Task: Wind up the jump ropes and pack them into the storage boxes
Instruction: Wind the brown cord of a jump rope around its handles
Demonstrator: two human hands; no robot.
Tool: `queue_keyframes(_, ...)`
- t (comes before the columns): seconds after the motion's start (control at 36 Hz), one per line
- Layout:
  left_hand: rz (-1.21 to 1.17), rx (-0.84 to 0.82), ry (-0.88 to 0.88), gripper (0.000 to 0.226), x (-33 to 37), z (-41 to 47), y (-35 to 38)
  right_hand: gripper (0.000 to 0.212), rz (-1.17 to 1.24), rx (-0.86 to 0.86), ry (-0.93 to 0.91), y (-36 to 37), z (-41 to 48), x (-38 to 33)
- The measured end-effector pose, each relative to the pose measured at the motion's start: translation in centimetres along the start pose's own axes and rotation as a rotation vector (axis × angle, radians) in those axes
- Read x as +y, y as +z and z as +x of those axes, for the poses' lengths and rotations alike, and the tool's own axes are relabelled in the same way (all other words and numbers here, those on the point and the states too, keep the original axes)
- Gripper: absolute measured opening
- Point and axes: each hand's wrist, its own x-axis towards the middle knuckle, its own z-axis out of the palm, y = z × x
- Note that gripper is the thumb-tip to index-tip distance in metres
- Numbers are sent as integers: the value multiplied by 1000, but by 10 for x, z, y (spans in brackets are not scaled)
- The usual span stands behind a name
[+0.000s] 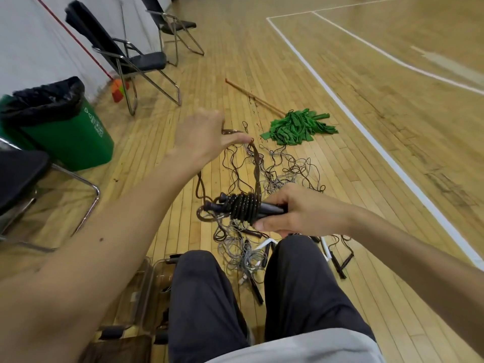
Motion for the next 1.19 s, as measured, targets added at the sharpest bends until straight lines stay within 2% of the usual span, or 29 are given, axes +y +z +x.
queue_keyframes(0.11, -101, -143, -54, 69, 2, -12, 17, 34, 51, 31, -54, -4, 0, -5)
queue_keyframes(0.19, -149, -249, -104, 66, 5, -19, 24, 25, 100, 63, -63, -10, 0, -7)
queue_keyframes(0.31, -416, -327, -94, 26, 1, -36, 30, 9, 140, 133, -60, -24, -1, -6)
queue_keyframes(0.33, -476, -322, -98, 23, 2, -40, 33, 10, 156, 161, -59, -27, -1, -6)
queue_keyframes(0.42, -430, -322, -122, 46, 7, -44, 47, 14, 139, 220, -60, -34, -1, -6)
queue_keyframes(0.5, -469, -444, -241, 69, 11, -47, 58, 8, 92, 283, -28, -38, 0, -4)
queue_keyframes(0.61, -600, -576, -303, 61, 10, -65, 66, 7, 93, 376, 25, -38, 2, 1)
queue_keyframes(0.89, -890, -616, -352, 75, 17, -91, 73, 13, -25, 671, 138, -47, 17, 29)
queue_keyframes(1.0, -1028, -635, -385, 70, 23, -100, 74, 16, -93, 752, 173, -49, 20, 38)
queue_keyframes(1.19, -1038, -762, -371, 61, 16, -119, 76, 20, -123, 849, 285, -57, 19, 51)
